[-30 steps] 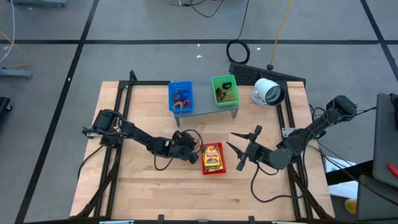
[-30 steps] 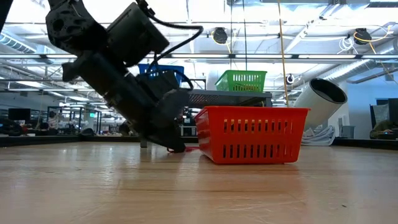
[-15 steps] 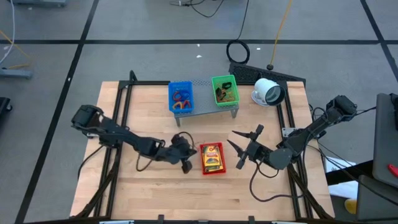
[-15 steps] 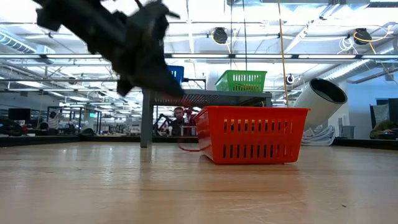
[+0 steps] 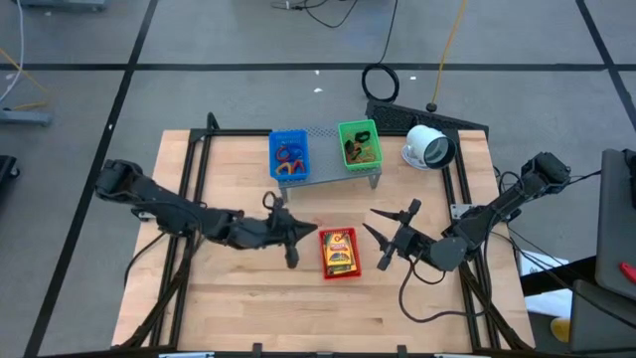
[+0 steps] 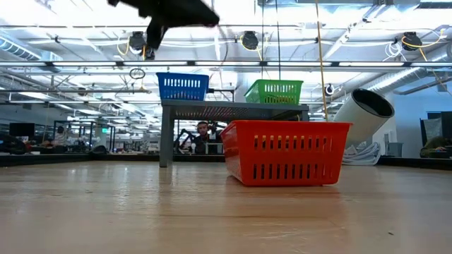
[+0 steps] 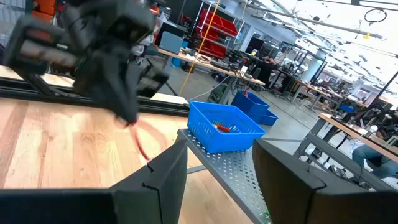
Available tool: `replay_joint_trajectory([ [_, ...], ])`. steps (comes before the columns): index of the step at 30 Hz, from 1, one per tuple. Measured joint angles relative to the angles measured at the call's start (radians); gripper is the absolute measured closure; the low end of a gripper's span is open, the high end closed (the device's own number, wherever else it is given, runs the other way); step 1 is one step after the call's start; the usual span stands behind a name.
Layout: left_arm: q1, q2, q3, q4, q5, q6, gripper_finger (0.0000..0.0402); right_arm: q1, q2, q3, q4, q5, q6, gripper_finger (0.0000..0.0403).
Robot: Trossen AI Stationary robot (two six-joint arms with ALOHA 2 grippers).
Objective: Pick & Place Office Desk Supplies
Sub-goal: Put the red rubber band into the green bin on the shelf
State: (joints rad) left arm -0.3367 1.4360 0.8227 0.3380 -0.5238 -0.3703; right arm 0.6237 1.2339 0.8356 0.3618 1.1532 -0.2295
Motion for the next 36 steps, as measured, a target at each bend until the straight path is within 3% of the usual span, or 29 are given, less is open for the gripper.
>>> replay_joint_trajectory([
  [5, 0.062, -0.013, 0.097, -0.022, 0.034, 0.14, 0.0401, 0.0, 0.0, 0.0, -0.001, -0.002, 0.001, 0.0232],
  [14, 0.245, -0.013, 0.339, -0.237, 0.116, 0.289, 0.0401, 0.0, 0.0, -0.026, 0.03, -0.005, 0.005, 0.0232],
  [26, 0.546, 0.01, 0.477, -0.312, 0.414, 0.269, 0.0401, 0.0, 0.0, -0.031, 0.091, -0.005, -0.034, 0.0232],
  [36, 0.63, 0.212, 0.606, -0.308, 0.533, 0.261, 0.0401, 0.0, 0.0, -0.031, 0.09, -0.006, -0.038, 0.0232],
])
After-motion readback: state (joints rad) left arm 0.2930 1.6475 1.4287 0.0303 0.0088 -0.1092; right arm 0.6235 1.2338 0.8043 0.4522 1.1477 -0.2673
